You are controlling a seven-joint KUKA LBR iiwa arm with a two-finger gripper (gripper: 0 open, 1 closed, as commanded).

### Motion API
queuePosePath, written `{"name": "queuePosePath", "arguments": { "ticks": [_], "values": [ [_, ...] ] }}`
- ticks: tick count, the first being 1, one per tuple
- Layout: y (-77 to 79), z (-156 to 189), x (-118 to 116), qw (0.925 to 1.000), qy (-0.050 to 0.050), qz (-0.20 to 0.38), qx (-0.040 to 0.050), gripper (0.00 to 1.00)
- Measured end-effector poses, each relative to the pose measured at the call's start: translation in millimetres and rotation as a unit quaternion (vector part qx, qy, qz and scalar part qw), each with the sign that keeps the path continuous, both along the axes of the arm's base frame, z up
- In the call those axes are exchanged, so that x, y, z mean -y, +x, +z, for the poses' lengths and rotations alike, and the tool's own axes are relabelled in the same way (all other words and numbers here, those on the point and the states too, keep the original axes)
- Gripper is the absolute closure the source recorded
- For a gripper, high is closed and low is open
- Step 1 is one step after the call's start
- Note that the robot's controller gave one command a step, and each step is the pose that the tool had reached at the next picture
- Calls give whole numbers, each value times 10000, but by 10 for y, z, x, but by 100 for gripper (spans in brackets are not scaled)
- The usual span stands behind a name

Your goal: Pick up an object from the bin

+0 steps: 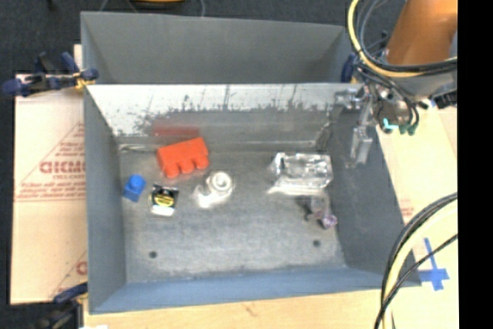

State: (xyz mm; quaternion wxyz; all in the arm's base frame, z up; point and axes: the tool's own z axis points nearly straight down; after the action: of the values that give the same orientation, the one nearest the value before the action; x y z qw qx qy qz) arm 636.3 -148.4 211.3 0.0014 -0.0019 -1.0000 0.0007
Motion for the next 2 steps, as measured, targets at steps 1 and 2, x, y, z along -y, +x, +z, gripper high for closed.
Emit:
{"name": "queuePosePath", "arguments": {
  "ticks": [1, 2],
  "values": [
    [-334, -951, -184, 9966, 12, -818, 13, 0],
    [-316, -1311, -210, 9922, -11, -1231, 209, 0]
  ]
}}
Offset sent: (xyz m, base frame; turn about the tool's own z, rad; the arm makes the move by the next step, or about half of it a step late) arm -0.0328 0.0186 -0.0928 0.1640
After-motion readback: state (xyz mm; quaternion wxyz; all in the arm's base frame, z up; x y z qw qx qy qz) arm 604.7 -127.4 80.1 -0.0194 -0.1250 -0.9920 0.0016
